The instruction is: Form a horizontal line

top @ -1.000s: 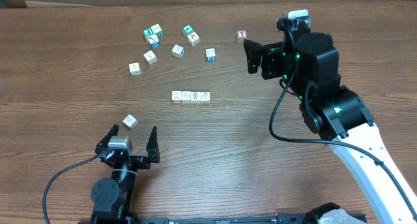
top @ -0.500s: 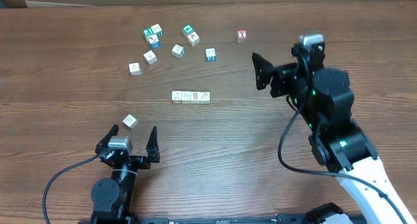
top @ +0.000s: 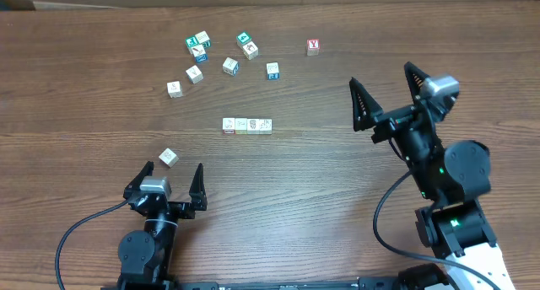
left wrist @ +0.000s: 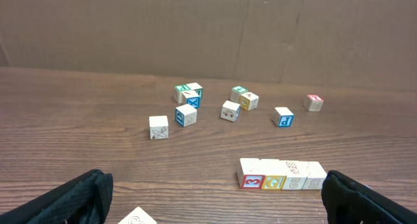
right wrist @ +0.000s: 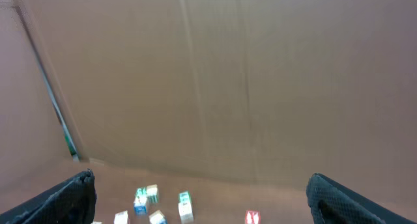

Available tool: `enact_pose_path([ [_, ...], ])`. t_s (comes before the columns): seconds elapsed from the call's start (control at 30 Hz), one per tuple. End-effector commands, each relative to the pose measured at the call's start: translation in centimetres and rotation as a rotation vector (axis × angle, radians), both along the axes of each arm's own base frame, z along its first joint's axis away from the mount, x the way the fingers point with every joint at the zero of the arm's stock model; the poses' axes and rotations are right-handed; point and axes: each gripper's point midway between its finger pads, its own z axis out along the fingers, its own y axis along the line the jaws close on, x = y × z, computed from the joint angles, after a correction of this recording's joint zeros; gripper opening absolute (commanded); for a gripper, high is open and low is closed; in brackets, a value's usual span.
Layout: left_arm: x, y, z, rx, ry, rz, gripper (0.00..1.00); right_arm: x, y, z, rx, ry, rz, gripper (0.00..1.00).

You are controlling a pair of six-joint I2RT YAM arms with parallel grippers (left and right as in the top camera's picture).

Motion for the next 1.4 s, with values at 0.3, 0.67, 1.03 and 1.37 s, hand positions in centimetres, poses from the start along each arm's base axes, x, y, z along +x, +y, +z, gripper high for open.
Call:
enact_pose_path([
  [0.3,0.0,0.0,0.0,0.016,-0.007,-0.004,1.0,-4.0,-0.5,2.2,0.023,-0.161,0.038,1.0],
  [0.67,0.0,0.0,0.0,0.016,-0.007,-0.004,1.0,-6.9,-2.1,1.7,0.008,-0.237,0.031,1.0],
  [1.03,0.0,0.0,0.0,0.016,-0.007,-0.004,1.0,-10.5,-3.2,1.9,0.019,-0.345,0.006,1.0],
  [1.37,0.0,0.0,0.0,0.016,-0.007,-0.004,1.0,-13.4,-4.3,1.8,0.028,-0.506,-0.033,1.0],
])
